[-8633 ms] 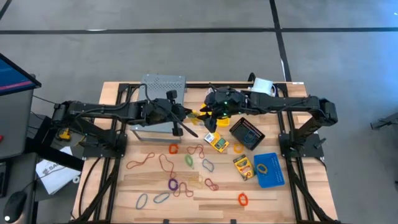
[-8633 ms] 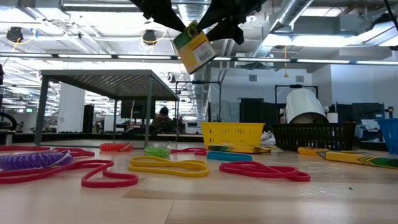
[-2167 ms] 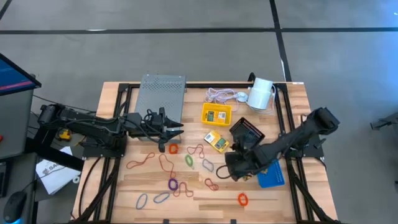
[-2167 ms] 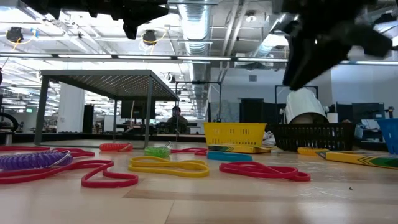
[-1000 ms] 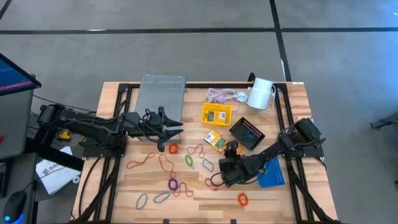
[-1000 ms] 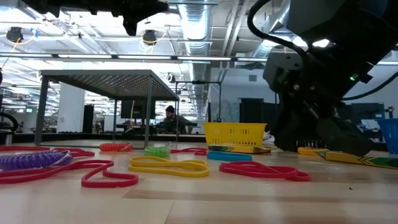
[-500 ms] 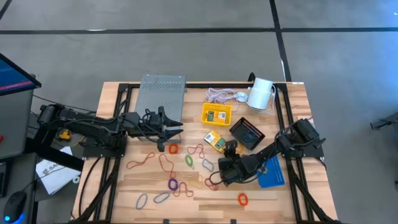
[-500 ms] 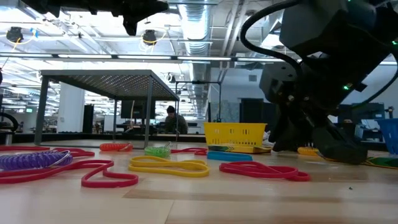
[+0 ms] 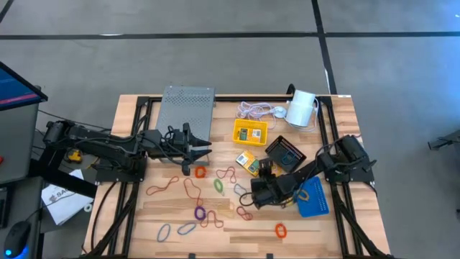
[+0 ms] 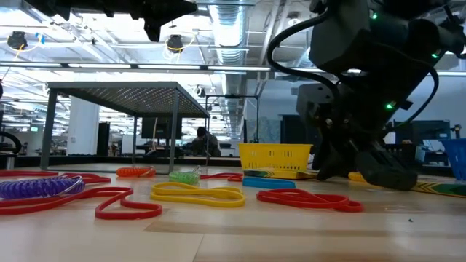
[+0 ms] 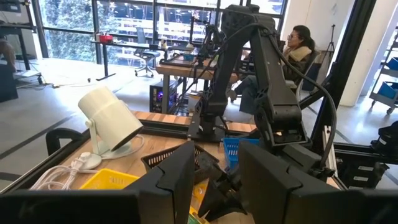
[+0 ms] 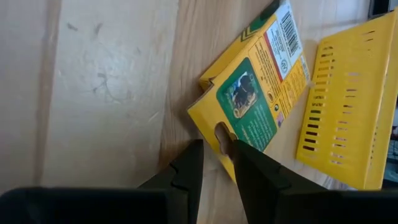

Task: Pick & Place Office Desk Supplies
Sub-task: Put the crayon box into the yellow bin

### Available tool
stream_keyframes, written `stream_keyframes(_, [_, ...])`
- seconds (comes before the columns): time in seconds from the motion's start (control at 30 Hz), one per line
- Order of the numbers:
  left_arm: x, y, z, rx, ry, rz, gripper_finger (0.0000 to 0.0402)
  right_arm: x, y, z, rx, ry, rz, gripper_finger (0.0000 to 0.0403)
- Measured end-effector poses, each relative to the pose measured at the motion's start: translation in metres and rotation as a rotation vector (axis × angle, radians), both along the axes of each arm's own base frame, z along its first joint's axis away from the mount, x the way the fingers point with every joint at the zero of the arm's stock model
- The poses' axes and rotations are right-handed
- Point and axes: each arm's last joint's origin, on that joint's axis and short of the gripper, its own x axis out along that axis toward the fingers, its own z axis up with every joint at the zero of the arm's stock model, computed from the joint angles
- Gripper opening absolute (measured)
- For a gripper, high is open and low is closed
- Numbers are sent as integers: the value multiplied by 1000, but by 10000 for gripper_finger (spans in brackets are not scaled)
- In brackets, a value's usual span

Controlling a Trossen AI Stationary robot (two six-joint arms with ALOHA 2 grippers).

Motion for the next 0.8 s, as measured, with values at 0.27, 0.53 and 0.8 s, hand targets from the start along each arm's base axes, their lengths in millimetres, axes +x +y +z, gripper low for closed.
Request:
stream_keyframes(0.27, [0,0,0,4,1,0,120,1,-2,0,0,0,-5,85])
stream_keyframes(0.53, [0,0,0,4,0,0,120,1,-3,0,5,5,-2,44])
stream_keyframes(0.8, [0,0,0,4,0,0,120,2,-3,-1,38,23,5,4])
